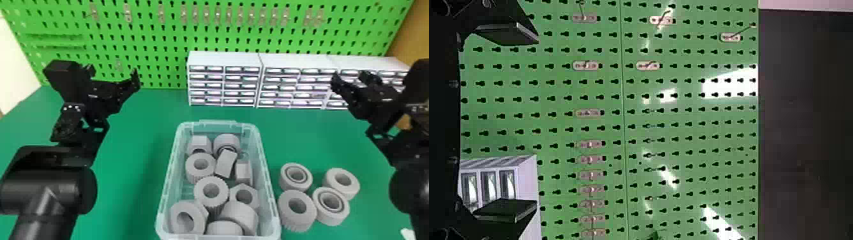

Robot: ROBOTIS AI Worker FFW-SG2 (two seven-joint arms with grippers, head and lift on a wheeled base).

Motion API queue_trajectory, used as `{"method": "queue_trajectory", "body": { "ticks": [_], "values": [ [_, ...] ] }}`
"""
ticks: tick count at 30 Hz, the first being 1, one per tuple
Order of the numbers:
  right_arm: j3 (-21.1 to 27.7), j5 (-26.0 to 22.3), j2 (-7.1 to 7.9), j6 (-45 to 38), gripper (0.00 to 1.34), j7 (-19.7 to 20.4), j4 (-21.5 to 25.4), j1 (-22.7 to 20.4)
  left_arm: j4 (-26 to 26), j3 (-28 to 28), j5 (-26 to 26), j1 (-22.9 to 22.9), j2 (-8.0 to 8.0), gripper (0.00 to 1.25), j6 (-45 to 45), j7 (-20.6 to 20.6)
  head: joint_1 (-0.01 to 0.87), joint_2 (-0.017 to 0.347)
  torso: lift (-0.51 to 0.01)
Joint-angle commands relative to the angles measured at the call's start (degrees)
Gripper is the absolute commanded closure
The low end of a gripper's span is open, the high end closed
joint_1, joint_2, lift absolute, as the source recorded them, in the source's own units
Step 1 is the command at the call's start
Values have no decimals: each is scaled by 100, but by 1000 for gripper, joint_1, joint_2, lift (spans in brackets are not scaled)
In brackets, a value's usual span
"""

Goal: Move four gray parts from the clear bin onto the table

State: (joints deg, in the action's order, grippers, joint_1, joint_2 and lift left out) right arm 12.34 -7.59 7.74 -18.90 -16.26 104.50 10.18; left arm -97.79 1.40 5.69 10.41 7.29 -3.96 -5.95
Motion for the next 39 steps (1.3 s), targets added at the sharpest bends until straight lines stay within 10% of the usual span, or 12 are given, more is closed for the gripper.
{"method": "queue_trajectory", "body": {
  "ticks": [1,39],
  "values": [
    [-74,3,-27,0,509,0,-9,-16,-47,9,-7,-101,-9,124,1,6,678,34,-50],
    [-12,-287,-1,-114,510,0,-184,-51,-109,-202,-165,-66,-53,127,-17,94,678,34,-50]
  ]
}}
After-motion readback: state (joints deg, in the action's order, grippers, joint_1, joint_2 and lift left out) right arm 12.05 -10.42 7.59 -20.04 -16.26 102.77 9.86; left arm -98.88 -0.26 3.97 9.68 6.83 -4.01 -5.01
